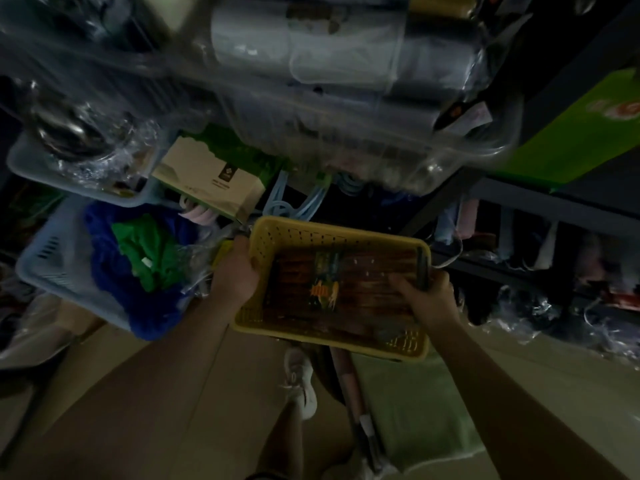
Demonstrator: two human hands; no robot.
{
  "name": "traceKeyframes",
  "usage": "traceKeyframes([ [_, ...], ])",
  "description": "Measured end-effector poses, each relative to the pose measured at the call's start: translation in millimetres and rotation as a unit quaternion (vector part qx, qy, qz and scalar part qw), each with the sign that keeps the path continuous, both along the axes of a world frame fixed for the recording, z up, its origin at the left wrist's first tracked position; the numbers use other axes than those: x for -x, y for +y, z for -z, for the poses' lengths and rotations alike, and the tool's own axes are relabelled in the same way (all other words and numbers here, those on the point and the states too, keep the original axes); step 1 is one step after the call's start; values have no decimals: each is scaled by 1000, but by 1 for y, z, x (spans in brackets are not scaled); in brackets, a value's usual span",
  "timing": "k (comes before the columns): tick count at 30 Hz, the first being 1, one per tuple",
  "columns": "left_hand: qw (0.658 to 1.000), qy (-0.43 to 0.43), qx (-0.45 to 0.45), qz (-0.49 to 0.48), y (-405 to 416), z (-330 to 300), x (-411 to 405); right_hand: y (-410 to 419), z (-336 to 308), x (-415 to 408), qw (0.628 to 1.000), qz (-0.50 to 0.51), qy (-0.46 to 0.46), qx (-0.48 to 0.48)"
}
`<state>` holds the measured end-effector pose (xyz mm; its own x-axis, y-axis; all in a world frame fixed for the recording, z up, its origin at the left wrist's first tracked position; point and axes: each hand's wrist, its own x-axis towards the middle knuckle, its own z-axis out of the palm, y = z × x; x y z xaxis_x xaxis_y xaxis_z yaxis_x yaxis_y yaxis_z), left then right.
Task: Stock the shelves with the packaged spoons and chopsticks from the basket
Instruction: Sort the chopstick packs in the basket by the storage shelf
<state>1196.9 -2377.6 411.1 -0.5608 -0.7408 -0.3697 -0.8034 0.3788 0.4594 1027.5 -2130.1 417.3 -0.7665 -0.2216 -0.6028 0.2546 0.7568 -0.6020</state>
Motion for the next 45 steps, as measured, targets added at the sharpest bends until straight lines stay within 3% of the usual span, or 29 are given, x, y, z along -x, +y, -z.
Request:
traceKeyframes([
  [2,1000,9,-19,8,-4,4,2,0,-13,-2,999,-25,19,-10],
  [4,998,41,-51,-10,-6,3,0,1,-31,-11,984,-105,133,-62],
  [5,997,51,-51,-14,-5,0,-2,2,-38,-18,948,-188,239,-94],
  [7,999,31,22,34,2,-6,-8,-6,-52,-29,813,-384,421,-117],
  [9,986,44,120,109,12,-19,-14,-21,-55,-29,711,-539,428,-142],
  [11,967,92,159,175,25,-29,-21,-35,-55,-21,682,-624,308,-224],
  [13,969,105,96,200,35,-39,-27,-49,-54,-9,694,-624,228,-276],
  [16,980,66,-127,136,52,-46,-35,-67,-55,-1,704,-603,224,-300],
  [19,957,103,-271,3,70,-49,-33,-71,-61,-3,677,-599,239,-354],
  [22,916,115,-370,-104,87,-54,-22,-61,-67,3,723,-546,235,-353],
  [26,894,48,-435,-99,112,-60,-6,-37,-70,19,776,-495,225,-319],
  [29,877,26,-463,-126,131,-61,5,-22,-67,16,833,-445,160,-286],
  [32,861,30,-474,-184,144,-62,7,-16,-69,13,853,-424,142,-268],
  [38,753,95,-594,-267,168,-76,-3,-1,-126,19,932,-354,55,-49],
  [41,690,168,-624,-326,201,-84,-3,27,-150,-3,941,-330,-1,69],
  [45,603,328,-595,-419,236,-84,-6,65,-163,-16,940,-261,-75,205],
])
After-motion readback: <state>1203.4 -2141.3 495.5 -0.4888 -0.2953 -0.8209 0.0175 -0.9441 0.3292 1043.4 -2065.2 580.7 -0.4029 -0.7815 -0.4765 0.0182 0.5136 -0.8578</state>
